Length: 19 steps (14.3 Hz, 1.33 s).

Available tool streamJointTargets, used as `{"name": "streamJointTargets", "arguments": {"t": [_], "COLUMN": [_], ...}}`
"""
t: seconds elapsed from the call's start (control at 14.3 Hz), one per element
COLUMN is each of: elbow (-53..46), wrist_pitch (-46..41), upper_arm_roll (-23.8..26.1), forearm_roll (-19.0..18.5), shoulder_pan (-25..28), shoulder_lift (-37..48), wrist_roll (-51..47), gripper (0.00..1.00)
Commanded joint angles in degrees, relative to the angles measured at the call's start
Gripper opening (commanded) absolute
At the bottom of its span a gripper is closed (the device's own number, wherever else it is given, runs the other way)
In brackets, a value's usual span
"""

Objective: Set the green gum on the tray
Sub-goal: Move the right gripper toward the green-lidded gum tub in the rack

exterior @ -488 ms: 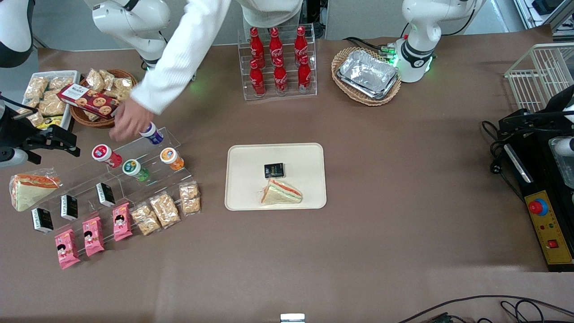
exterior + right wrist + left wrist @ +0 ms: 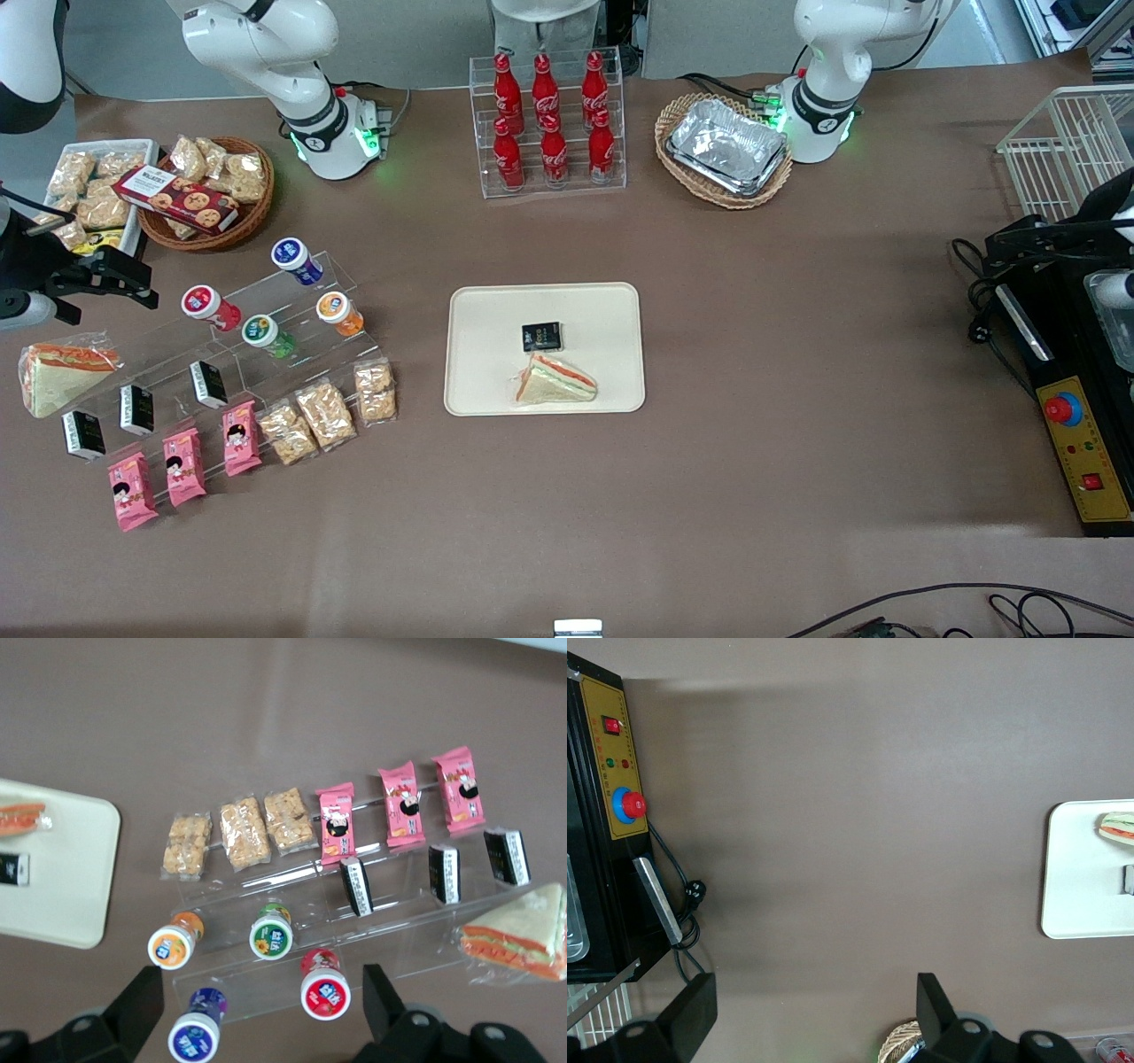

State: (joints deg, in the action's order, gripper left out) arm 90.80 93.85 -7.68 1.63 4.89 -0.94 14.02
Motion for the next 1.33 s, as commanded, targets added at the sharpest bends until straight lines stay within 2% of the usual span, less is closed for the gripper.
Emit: {"name": "streamJointTargets", "arguments": {"t": [0.0, 0.21, 0.56, 0.98, 1.26], "elbow": [-0.3, 5.5, 25.3, 41.3, 45.9], "wrist_pitch": [0.1, 3.1, 19.2, 38.4, 44.8], "upper_arm_roll": [0.2, 0.2, 0.4, 0.4, 0.5], "forearm_roll": [-1.5, -1.6, -1.7, -1.7, -2.9], "shoulder_pan": [-0.3, -0.3, -0.2, -0.2, -0.2], "shoulder_lift": [-0.4, 2.2, 9.3, 9.6, 8.4], "wrist_roll": [10.3, 10.4, 10.4, 10.5, 10.9], "gripper": [1.00, 1.00, 1.00, 1.00, 1.00]}}
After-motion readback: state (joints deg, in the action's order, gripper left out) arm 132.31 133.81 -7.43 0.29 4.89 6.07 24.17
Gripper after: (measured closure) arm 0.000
